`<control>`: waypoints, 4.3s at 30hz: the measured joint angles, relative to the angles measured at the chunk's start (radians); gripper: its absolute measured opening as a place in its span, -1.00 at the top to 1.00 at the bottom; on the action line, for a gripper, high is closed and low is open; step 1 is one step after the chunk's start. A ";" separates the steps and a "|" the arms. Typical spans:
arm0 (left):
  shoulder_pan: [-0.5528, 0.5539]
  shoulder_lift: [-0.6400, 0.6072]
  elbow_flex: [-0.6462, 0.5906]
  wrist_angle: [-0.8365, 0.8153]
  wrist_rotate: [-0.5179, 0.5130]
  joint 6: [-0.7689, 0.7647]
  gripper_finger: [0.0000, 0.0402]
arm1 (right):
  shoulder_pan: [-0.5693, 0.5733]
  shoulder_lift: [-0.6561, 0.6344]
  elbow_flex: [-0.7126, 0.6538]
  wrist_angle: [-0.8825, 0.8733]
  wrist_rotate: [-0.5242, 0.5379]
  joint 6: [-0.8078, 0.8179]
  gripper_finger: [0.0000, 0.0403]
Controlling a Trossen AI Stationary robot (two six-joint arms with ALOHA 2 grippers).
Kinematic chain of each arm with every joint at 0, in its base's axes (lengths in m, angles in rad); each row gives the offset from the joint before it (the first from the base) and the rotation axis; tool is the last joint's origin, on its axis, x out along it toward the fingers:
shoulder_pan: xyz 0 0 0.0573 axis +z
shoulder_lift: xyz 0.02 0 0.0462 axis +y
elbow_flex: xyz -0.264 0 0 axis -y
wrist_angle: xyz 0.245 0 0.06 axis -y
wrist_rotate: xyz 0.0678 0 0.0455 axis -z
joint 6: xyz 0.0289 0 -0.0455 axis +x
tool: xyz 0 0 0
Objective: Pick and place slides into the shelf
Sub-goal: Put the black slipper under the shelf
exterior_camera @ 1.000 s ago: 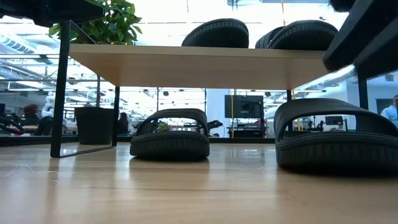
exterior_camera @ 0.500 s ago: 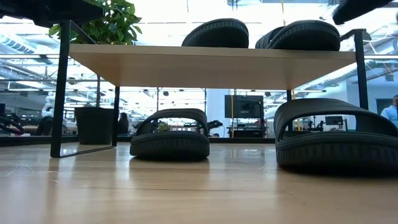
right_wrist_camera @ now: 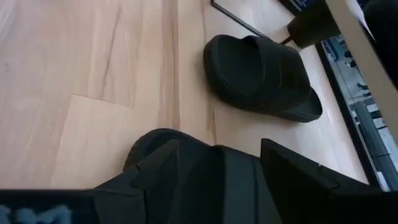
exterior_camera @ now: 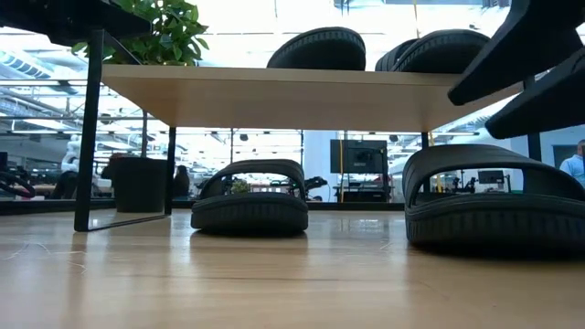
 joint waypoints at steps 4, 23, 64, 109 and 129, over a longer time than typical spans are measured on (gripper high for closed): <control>0.000 0.000 0.000 -0.009 0.000 -0.008 0.89 | 0.000 0.020 0.000 0.006 0.001 0.019 -0.07; 0.000 0.000 0.000 -0.008 0.000 -0.008 0.89 | -0.024 0.079 0.001 -0.227 -0.069 0.264 0.13; 0.000 0.000 0.000 -0.026 -0.001 -0.016 0.89 | 0.059 0.041 -0.001 -0.051 0.003 0.017 0.99; 0.000 0.000 0.000 -0.048 0.000 0.000 0.89 | -0.059 -0.001 -0.166 0.278 -0.395 0.144 0.98; 0.000 0.000 0.000 -0.048 0.000 -0.009 0.89 | -0.038 -0.098 -0.165 0.243 -0.426 0.124 0.98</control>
